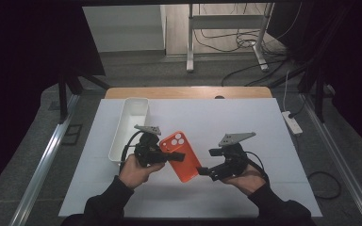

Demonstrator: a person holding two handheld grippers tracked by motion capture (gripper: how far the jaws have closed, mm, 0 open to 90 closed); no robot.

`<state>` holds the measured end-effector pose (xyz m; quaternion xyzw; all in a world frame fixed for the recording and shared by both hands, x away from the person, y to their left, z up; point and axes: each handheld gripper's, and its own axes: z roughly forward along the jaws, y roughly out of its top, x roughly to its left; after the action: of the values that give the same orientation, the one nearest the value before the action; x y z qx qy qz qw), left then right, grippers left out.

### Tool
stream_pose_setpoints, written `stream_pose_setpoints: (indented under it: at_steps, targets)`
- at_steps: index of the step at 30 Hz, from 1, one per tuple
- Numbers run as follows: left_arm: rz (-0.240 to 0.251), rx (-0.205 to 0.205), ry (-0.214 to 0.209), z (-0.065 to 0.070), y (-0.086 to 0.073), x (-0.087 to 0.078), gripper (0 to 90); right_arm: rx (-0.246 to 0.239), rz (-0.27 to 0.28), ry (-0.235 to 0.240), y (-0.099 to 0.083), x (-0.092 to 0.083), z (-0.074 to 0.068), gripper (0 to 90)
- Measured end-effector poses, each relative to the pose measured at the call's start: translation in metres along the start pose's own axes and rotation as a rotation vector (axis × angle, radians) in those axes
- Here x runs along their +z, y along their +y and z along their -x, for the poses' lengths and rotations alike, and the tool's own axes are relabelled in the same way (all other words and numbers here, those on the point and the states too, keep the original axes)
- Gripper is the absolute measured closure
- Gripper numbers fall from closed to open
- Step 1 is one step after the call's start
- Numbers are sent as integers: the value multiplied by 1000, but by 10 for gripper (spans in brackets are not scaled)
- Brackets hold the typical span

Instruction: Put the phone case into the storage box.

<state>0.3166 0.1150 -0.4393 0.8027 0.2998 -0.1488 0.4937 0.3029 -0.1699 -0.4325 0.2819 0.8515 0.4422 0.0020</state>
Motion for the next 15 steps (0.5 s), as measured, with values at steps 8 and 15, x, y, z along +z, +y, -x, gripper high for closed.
stream_pose_setpoints:
  at_steps: [8,15]
  targets:
    - [-30,62,-74,7,3,6,868,-12,-40,100,-2,9,-3,252]
    - [-45,84,-108,11,4,11,868,-13,-69,188,-2,15,-6,397]
